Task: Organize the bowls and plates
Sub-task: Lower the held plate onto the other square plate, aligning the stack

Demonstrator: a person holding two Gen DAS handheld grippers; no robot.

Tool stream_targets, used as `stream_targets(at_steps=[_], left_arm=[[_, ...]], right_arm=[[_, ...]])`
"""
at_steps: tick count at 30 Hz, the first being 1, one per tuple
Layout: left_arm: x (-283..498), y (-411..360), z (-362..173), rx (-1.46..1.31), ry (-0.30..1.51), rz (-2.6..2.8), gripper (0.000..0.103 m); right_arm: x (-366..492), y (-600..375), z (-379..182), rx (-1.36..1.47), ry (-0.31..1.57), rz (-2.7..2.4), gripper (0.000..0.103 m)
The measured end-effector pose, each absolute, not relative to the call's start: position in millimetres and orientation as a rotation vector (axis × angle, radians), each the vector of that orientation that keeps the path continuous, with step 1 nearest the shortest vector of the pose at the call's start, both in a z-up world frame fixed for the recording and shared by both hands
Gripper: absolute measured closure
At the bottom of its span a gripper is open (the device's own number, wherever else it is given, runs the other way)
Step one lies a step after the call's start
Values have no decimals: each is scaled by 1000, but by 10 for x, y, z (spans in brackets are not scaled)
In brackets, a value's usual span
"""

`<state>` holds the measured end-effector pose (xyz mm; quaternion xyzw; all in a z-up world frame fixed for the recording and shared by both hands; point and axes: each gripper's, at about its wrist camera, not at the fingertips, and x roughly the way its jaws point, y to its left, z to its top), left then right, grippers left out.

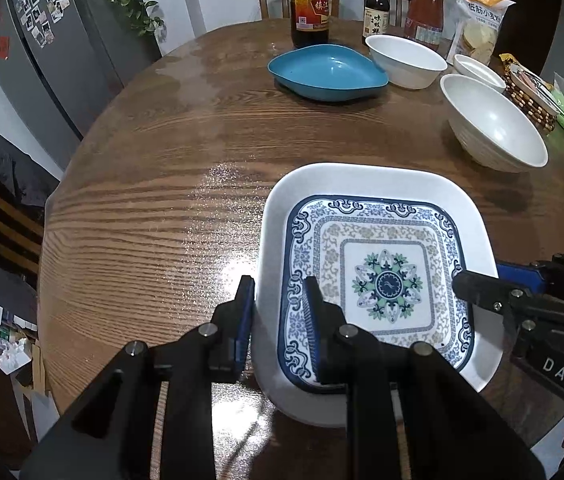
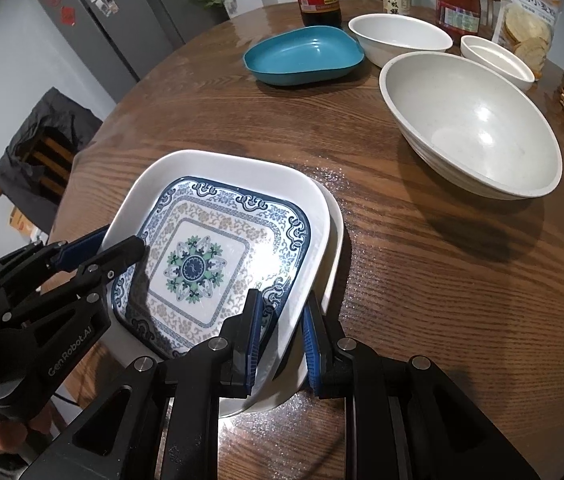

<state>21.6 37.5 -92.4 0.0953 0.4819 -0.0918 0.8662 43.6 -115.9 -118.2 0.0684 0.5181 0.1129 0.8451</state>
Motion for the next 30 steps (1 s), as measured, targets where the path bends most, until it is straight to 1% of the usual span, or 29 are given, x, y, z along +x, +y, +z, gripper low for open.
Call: stream_targets(at_steps=[30], left_arm=[[221, 378, -931, 198, 998, -180, 79]], right_arm=[[417, -1159, -1176, 123, 1090, 246, 81]])
